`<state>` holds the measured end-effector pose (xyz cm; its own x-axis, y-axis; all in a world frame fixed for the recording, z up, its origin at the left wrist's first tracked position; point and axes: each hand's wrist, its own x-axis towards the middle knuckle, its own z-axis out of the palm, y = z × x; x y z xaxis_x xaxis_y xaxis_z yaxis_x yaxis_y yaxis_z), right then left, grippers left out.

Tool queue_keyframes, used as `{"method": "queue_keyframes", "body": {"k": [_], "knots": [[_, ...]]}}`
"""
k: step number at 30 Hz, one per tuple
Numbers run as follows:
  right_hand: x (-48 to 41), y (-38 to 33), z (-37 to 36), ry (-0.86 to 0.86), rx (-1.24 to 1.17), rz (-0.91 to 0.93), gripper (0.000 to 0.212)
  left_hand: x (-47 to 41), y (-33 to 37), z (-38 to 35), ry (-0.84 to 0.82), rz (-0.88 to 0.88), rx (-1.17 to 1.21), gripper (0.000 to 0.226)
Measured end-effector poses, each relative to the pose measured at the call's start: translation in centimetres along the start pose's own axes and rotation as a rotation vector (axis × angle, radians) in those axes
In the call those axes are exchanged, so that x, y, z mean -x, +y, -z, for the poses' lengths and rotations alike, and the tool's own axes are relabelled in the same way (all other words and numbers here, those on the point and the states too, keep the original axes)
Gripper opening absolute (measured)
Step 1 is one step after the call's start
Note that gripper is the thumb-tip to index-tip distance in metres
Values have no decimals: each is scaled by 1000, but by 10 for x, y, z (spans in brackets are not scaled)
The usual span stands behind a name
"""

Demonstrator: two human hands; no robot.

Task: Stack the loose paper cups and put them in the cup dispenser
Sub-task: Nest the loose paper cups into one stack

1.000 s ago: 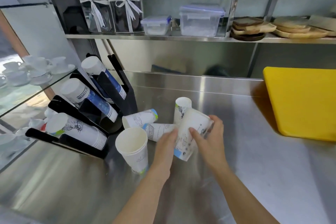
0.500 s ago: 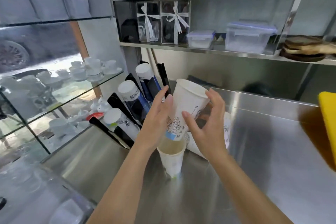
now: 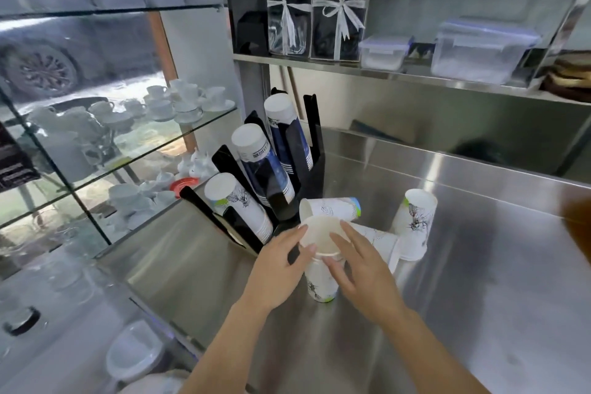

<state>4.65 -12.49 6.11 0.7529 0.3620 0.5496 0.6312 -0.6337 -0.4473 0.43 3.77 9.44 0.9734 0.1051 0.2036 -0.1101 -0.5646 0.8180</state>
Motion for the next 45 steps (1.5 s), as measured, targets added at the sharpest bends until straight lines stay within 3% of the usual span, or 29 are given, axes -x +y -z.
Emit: {"method": "queue_keyframes", "body": {"k": [5, 8, 11, 13, 15, 21, 25, 28, 31, 34, 37, 39, 45], "knots": [[1, 8, 8, -103, 21, 8, 65, -2, -8, -12, 81, -16, -73, 36], [0, 9, 16, -139, -93, -102, 67, -10, -5, -11, 146, -36, -120, 32], [1, 9, 20, 77, -183, -268, 58, -19, 3, -8, 151, -6, -7, 32], [-3, 11, 22, 275, -190, -408, 49, -29, 7, -4, 58, 91, 94, 38], [-8, 19, 21, 350, -176, -564, 41, -47, 10, -1, -77, 168, 179, 53], [-11, 36, 17, 237, -444, -942, 62, -114, 24, -4, -348, 440, 229, 61], [-16, 42, 10, 141, -557, -1082, 60, -144, 15, -14, -567, 550, 145, 75], [-17, 48, 0, 146, -519, -1153, 53, -155, 5, -25, -635, 639, 81, 84], [-14, 50, -8, 172, -504, -1171, 36, -161, -9, -39, -757, 684, 109, 82], [-11, 49, -8, 218, -517, -1165, 26, -162, -15, -49, -733, 680, 180, 69], [-14, 46, -2, 287, -487, -1142, 22, -166, -8, -50, -739, 701, 249, 72], [-21, 41, 7, 340, -456, -1078, 20, -168, 1, -44, -707, 632, 277, 60], [-57, 9, 50, 531, -348, -810, 19, -174, 36, 6, -668, 352, 366, 59]]}}
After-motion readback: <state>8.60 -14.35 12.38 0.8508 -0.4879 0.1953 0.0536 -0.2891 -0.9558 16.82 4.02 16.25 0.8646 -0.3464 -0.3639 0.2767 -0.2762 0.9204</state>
